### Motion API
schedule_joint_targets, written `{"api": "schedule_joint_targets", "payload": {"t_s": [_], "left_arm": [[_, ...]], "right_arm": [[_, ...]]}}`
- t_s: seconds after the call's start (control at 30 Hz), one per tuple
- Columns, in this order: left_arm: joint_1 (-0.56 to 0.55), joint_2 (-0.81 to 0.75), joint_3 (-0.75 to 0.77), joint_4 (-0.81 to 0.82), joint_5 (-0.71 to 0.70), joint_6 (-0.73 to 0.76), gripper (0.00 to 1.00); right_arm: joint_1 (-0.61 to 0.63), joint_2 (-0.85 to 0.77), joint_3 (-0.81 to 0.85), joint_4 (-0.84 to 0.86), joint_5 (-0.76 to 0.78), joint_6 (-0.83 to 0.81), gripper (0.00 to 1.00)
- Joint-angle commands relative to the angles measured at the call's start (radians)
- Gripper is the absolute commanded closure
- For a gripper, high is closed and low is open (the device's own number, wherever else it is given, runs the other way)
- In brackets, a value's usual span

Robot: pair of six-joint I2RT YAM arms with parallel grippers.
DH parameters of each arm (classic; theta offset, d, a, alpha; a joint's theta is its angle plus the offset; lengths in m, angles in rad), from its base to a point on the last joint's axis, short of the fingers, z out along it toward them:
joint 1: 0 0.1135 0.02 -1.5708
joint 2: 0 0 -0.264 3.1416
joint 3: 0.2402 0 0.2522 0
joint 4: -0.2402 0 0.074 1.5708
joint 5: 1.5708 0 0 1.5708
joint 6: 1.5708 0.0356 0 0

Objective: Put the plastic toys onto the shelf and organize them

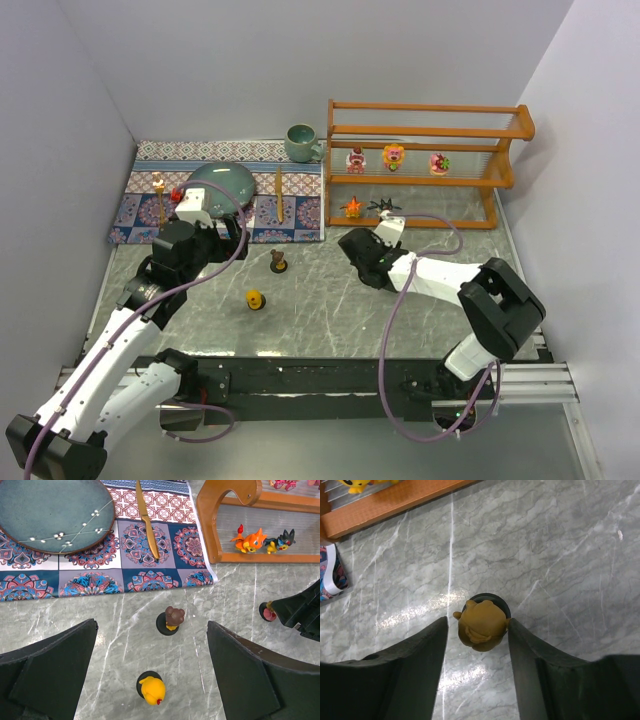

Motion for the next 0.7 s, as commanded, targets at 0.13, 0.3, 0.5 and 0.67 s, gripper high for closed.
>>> {"api": "schedule_joint_targets", "payload": {"t_s": [0.13, 0.3, 0.5, 0.67], "left_arm": [[0.006, -0.018, 0.007, 0.022, 0.009, 0.0, 0.03], [0.006, -0.021, 0.005, 0.022, 0.008, 0.002, 0.03], [0.006, -0.019, 0.005, 0.022, 0.009, 0.002, 0.03], [0.006, -0.019, 0.005, 0.022, 0.014, 0.002, 0.03]], "right_arm": [[0.009, 0.03, 0.036, -0.022, 0.074, 0.013, 0.46], [0.01, 0.033, 0.029, -0.014, 0.074, -0.01, 0.55], [0.015, 0.003, 0.003, -0.002, 0.074, -0.063, 0.69], [0.015, -0.066, -0.04, 0.061, 0.039, -0.164, 0.83]]}}
